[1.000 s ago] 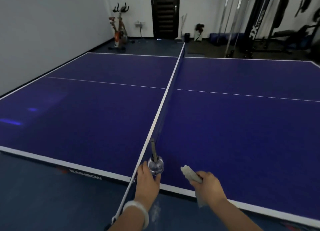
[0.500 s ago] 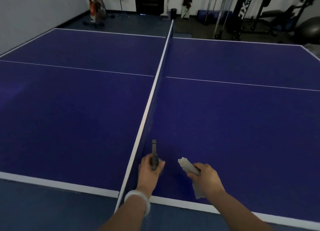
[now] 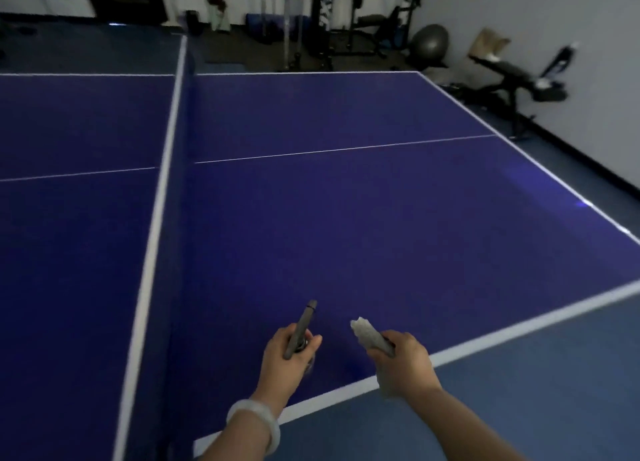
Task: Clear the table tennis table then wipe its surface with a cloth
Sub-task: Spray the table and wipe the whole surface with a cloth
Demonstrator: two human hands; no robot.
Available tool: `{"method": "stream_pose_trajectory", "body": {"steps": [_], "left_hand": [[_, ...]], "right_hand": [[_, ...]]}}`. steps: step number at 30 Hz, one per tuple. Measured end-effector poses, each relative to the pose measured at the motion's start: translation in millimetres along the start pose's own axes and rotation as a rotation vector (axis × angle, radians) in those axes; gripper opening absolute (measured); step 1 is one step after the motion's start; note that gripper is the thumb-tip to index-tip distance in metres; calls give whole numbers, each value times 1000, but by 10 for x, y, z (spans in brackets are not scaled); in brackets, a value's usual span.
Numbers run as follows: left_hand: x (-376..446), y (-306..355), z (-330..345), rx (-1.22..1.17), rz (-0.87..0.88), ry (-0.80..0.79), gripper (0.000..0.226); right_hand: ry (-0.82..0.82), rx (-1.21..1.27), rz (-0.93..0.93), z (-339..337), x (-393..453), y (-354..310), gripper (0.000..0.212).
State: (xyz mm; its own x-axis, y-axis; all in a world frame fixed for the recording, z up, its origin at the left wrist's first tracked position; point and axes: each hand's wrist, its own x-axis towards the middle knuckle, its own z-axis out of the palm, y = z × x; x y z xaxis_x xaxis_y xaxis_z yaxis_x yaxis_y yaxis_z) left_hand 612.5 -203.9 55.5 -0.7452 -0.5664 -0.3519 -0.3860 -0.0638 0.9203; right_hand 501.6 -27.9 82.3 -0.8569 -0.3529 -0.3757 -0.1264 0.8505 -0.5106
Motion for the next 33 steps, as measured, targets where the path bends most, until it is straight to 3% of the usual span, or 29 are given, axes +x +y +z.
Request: {"method": "stream_pose_trajectory", "body": {"steps": [7,12,18,25,30,33], "left_hand": [[-179,343,1325,159,19,-243,19],[-552,726,2467,249,130,-383,19],[-1219,924,3979,286,165,-589,21],[-2073,892,5613,346,196,-828,20],[-2483,887,6678,406,211,-978,17],[-2657,955,7334,439,231,-1102,18]], "right_hand": [[152,89,208,-793,-324,1119,11],[310,120,357,-1450,-791,2138,36],[424,195,522,-2142,-1531,3597,17],[617,290,739,-2641,-2425,5004,30],[713,327,878,-2887,-2715,5757,13],[784,378,970,-3068,-2807,6223,21]]}}
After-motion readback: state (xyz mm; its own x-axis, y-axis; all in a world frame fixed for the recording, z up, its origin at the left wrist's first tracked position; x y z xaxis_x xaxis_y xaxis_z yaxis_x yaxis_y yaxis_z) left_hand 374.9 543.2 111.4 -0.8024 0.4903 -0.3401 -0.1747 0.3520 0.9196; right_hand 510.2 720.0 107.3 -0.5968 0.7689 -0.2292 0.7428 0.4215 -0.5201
